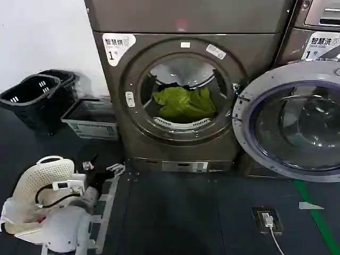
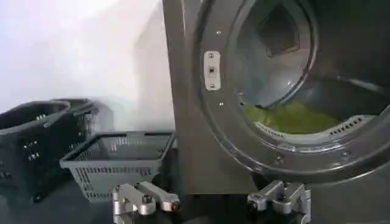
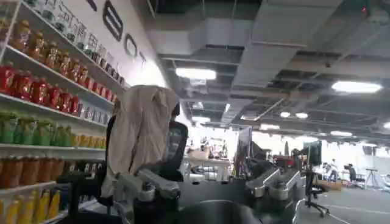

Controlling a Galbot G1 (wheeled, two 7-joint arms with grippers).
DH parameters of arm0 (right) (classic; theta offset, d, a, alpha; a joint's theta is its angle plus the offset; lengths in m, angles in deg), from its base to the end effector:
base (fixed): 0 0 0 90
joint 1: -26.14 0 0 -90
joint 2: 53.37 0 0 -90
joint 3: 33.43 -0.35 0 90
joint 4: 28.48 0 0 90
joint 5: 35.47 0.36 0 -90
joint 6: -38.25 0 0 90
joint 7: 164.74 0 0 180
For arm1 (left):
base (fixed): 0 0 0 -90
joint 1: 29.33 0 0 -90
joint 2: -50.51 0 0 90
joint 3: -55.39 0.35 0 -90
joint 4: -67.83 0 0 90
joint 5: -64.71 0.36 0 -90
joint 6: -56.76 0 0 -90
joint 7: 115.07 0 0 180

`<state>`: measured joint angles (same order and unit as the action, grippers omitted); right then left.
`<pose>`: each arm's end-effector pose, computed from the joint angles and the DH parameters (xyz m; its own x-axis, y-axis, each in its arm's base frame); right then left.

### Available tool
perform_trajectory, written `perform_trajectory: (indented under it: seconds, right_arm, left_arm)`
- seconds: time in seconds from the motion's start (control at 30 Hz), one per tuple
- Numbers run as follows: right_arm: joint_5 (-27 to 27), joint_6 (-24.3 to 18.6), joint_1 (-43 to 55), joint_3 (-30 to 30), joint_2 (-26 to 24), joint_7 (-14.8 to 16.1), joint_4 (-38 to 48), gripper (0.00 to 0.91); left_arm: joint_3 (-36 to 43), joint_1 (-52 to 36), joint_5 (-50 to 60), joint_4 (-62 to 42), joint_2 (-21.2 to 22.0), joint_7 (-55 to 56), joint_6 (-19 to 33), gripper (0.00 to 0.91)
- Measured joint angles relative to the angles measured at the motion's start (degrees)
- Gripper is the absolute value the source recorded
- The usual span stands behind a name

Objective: Grasp the clothes from the dryer.

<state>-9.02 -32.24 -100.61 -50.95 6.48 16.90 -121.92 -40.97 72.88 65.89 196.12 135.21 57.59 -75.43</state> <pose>-0.1536 -0.4613 -0.0249 -0.0739 0.9501 -0.3030 0.9922 0.0395 -0.1181 0.2483 0.0429 -0.1801 -0.9603 -0.0029 0.2789 0.0250 0.9950 0.0966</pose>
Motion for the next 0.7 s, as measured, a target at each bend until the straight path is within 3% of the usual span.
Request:
perform_trajectory:
  seconds: [0.27, 0.7]
  right_arm:
    - [-0.24, -2.82, -0.54, 0.69, 0.05, -1.90, 1.23, 0.907]
    - [-0.53, -3.44, -0.59, 1.61, -0.25, -3.19, 2.11, 0.907]
  left_arm:
    - [0.56, 0.53, 0.78, 0.01, -0.03, -0.37, 0.00, 0.907]
    - [1.72, 0.53, 1.12, 0.01, -0.18, -0.34, 0.00, 0.907]
